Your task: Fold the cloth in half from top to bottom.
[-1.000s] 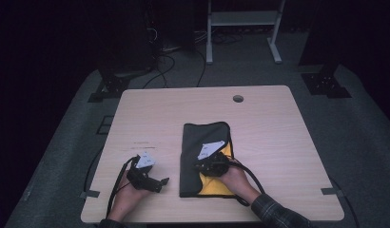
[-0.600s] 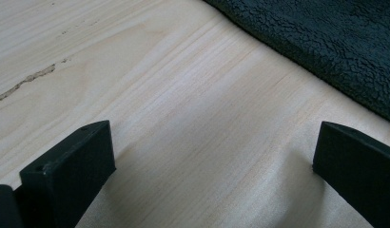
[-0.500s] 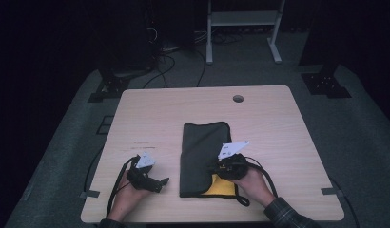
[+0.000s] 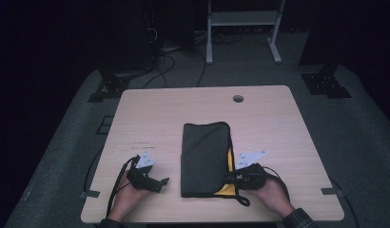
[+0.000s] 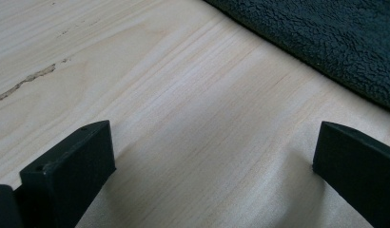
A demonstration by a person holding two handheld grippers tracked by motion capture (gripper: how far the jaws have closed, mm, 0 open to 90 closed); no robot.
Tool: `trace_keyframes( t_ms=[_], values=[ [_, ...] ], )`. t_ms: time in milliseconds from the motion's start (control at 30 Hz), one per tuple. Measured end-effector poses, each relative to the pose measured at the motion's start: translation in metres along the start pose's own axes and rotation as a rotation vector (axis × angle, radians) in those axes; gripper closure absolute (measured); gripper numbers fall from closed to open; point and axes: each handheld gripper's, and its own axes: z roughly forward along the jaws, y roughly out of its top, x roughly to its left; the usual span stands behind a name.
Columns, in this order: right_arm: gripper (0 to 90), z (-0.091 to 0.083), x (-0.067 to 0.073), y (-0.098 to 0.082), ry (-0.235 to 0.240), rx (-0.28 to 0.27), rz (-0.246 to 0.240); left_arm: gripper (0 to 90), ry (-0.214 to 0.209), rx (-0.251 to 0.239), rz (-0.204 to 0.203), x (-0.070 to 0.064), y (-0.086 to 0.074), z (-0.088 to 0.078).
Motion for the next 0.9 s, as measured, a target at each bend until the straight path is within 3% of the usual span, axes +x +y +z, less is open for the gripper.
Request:
trace_keyframes(
  t_ms=[300, 500, 733, 900],
  values=[
    [74.4, -0.016, 0.002, -0.022, -0.009, 0.041, 0.021, 0.0, 0.002, -0.001, -0.003, 0.000, 0.000, 0.000],
    [73.6, -0.032, 0.000, -0.033, -0.018, 0.012, 0.051, 0.0, 0.003, -0.001, -0.003, 0.000, 0.000, 0.000],
    [52.8, -0.043, -0.017, -0.038, -0.073, -0.031, 0.114, 0.0, -0.001, -0.001, 0.001, 0.001, 0.000, 0.000],
    [44.2, -0.043, -0.037, -0.032, -0.113, -0.060, 0.154, 0.0, -0.007, 0.003, -0.009, 0.004, 0.006, 0.002]
  ],
)
